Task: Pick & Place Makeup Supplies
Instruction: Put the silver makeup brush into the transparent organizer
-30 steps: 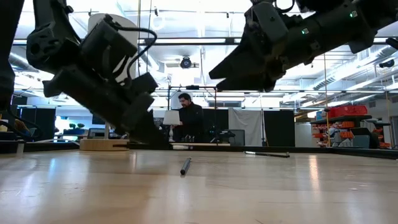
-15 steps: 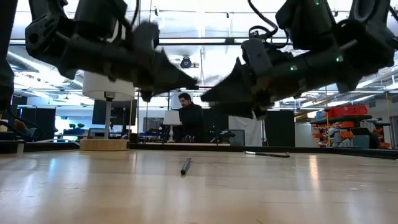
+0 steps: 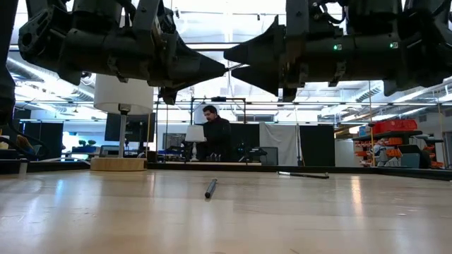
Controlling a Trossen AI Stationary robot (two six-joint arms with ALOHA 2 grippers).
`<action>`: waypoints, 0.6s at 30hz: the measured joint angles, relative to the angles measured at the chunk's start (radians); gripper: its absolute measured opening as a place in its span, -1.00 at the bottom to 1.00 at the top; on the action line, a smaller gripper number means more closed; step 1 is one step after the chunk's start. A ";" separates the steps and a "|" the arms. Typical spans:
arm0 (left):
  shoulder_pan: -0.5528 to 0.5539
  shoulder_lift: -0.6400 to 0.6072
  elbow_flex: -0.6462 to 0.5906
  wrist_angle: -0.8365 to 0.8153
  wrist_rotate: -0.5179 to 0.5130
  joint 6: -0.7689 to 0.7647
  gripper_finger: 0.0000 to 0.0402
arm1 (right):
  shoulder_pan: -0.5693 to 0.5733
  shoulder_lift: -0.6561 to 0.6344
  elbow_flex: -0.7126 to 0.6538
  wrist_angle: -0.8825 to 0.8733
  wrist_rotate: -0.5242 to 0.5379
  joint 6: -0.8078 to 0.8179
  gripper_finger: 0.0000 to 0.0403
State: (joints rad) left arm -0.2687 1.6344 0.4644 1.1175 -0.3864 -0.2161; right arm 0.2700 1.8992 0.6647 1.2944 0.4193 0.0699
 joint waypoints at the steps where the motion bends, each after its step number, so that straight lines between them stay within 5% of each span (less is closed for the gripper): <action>1: 0.000 0.000 0.000 0.000 0.000 0.000 -0.93 | 0.000 0.000 0.000 -0.001 0.000 0.000 0.15; 18: 0.000 0.000 0.000 -0.002 0.007 -0.003 -0.80 | 0.003 -0.001 0.000 -0.009 -0.028 -0.005 -0.95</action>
State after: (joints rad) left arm -0.2687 1.6344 0.4644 1.1160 -0.3792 -0.2195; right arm 0.2733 1.8980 0.6647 1.2849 0.3908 0.0646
